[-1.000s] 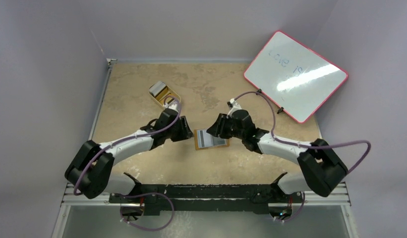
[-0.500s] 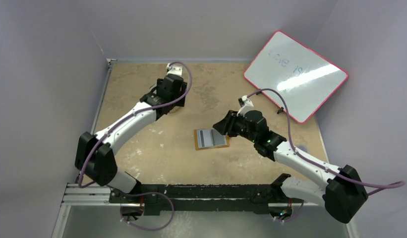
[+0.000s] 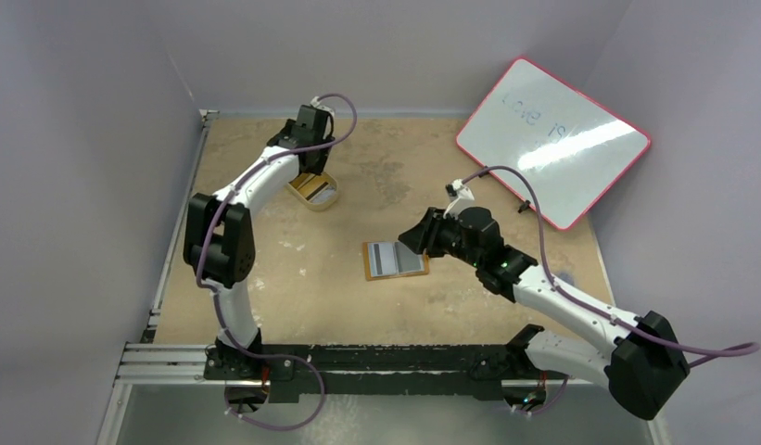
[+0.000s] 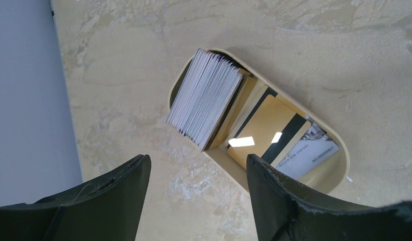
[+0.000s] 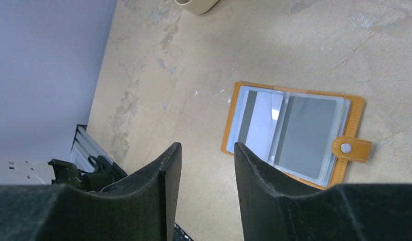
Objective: Put the credit cards into the card holder
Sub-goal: Pick up the credit card from the storage box.
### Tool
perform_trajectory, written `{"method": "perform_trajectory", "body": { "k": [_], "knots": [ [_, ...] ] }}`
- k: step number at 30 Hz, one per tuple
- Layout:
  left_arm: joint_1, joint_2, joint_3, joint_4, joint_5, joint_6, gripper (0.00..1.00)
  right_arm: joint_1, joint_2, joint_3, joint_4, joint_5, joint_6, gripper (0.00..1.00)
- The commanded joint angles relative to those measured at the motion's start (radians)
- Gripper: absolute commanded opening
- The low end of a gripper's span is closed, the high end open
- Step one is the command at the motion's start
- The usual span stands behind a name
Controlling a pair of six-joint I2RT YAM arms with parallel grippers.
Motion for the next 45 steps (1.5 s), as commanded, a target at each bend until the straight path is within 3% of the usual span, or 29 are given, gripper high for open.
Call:
{"method": "perform_trajectory", "body": {
  "k": [1,28,45],
  "knots": [
    [0.012,0.06,0.099,-0.017,0.008,0.101,0.7,0.004,0.012,0.034,0.013,-0.011,-0.023,0.45],
    [0.047,0.265,0.175,0.049,-0.16,0.206,0.66,0.001,0.025,0.048,-0.004,-0.01,-0.029,0.45],
    [0.045,0.262,0.193,0.03,-0.132,0.217,0.42,-0.001,0.031,0.047,0.004,-0.017,-0.028,0.45]
  ]
}}
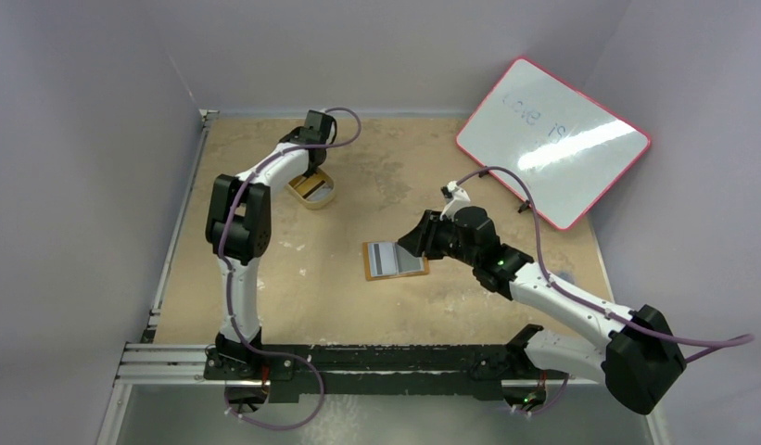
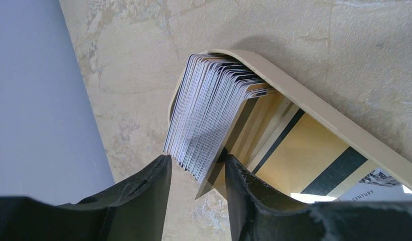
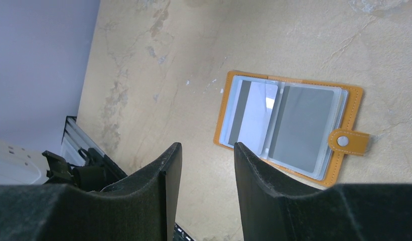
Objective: Put the credit cards into the card holder
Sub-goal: Pick up the credit card from the storage box.
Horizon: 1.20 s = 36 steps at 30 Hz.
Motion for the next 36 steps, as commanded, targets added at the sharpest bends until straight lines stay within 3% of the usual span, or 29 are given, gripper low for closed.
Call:
{"method": "perform_trajectory", "body": {
  "k": [1,10,18,29,36],
  "knots": [
    [0.009,-0.004,0.056,0.017,-0.017,0.018,0.4,-0.001,-0.008,0.042,0.027,0.0,-0.009,0.45],
    [0.01,-0.004,0.066,-0.006,0.011,0.013,0.24,-0.001,-0.006,0.042,0.029,0.0,-0.013,0.45],
    [0.009,-0.019,0.091,-0.064,0.044,-0.027,0.0,-0.001,-0.014,0.039,0.029,-0.003,-0.01,0.45],
    [0.009,-0.12,0.138,-0.223,0.278,-0.206,0.0,-0.007,-0.039,0.038,-0.009,-0.001,-0.026,0.45],
    [0.009,-0.278,-0.007,-0.155,0.554,-0.432,0.0,-0.068,-0.007,0.053,-0.077,0.037,-0.082,0.46]
  ]
}}
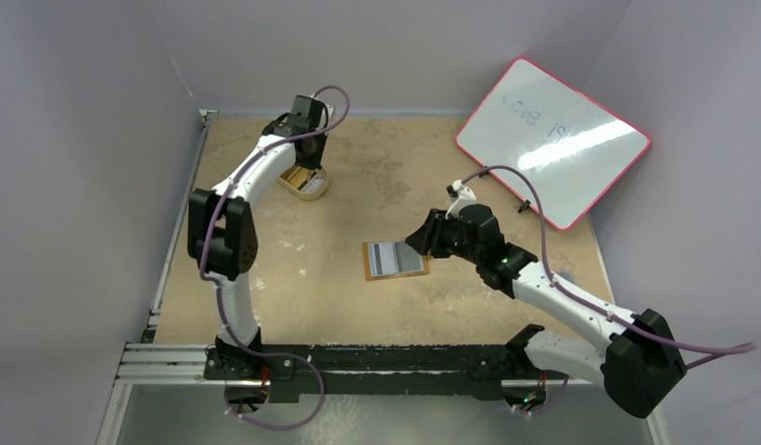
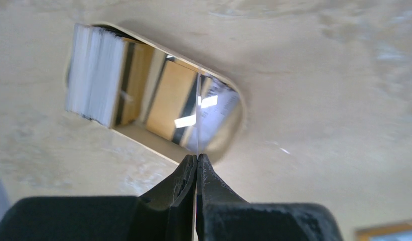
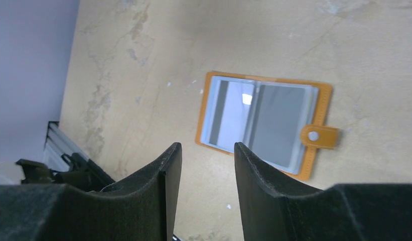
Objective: Put the credit cards into the card holder
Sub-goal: Pick up the credit card from the storage box, then insert the credit card into the card holder.
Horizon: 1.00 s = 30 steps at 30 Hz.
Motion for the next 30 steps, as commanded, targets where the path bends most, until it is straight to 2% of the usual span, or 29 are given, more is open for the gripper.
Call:
{"method": "perform_trajectory", "body": {
  "k": [1,9,13,15,20,24,30],
  "knots": [
    [0.007,-0.18,-0.105,0.089,0.243,-0.218,0.0,-0.044,0.021,0.052,-0.044,0.033,-0.057,0.46],
    [0.007,-0.326,-0.395,0.415,0.654,-0.635,0.0,-0.112,0.126,0.064,-0.062,0.059,-0.099,0.46],
    [0.006,-0.397,-0.606,0.775,0.807,-0.944,0.0,-0.126,0.184,0.07,-0.056,0.064,-0.117,0.46],
    [-0.001,-0.431,-0.678,0.856,0.812,-1.009,0.0,-0.134,0.217,0.073,-0.048,0.058,-0.117,0.46],
    [-0.086,-0.485,-0.757,0.841,0.781,-1.005,0.0,-0.142,0.287,0.094,-0.045,0.065,-0.131,0.47],
    [-0.172,-0.521,-0.831,0.815,0.697,-0.991,0.0,-0.144,0.334,0.109,-0.042,0.076,-0.149,0.47],
    [-0.237,-0.548,-0.96,0.888,0.668,-1.027,0.0,-0.144,0.385,0.11,-0.038,0.042,-0.164,0.44]
  ]
}}
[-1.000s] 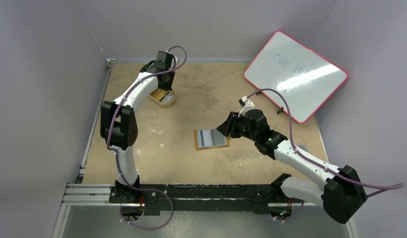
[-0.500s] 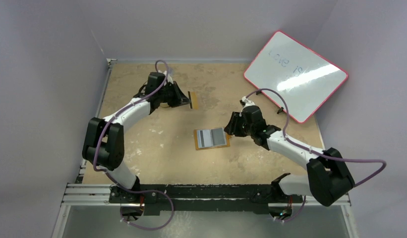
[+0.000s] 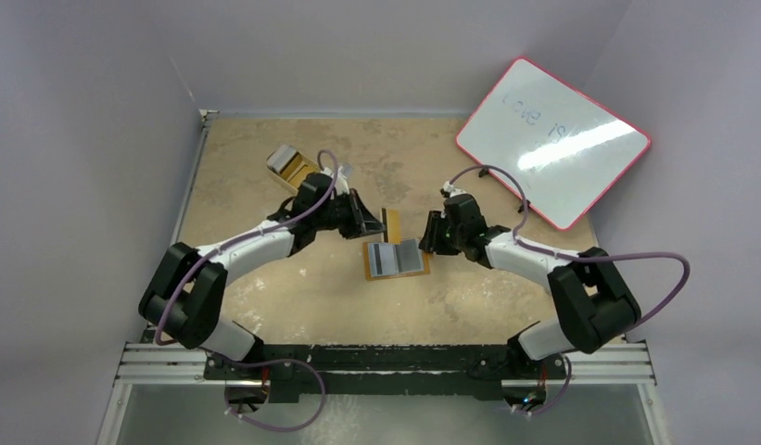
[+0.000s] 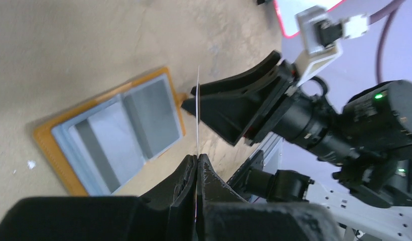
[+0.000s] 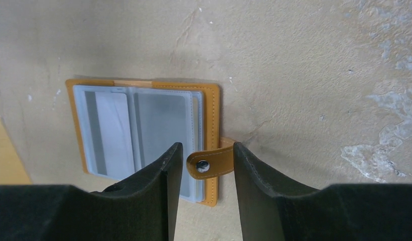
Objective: Put the credit cards into the card holder
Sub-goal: Insert the credit card into the card holder.
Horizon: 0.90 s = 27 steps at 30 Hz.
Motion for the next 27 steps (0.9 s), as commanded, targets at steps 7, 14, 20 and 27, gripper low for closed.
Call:
{"method": "perform_trajectory", "body": {
  "k": [7,14,20,27],
  "knots": [
    [-0.023,0.007,-0.211,0.253,0.008,-0.094,0.0,-0.004,0.029,-0.016,0.04,-0.023,-0.018,0.39],
    [-0.027,0.062,-0.262,0.337,0.044,-0.112,0.0,-0.004,0.028,-0.078,0.089,-0.026,0.035,0.34],
    [-0.027,0.125,-0.259,0.344,0.049,-0.086,0.0,-0.002,0.023,-0.105,0.108,-0.042,0.046,0.32],
    [-0.03,0.171,-0.263,0.348,0.039,-0.076,0.0,-0.003,0.025,-0.111,0.117,-0.048,0.047,0.32]
  ]
}}
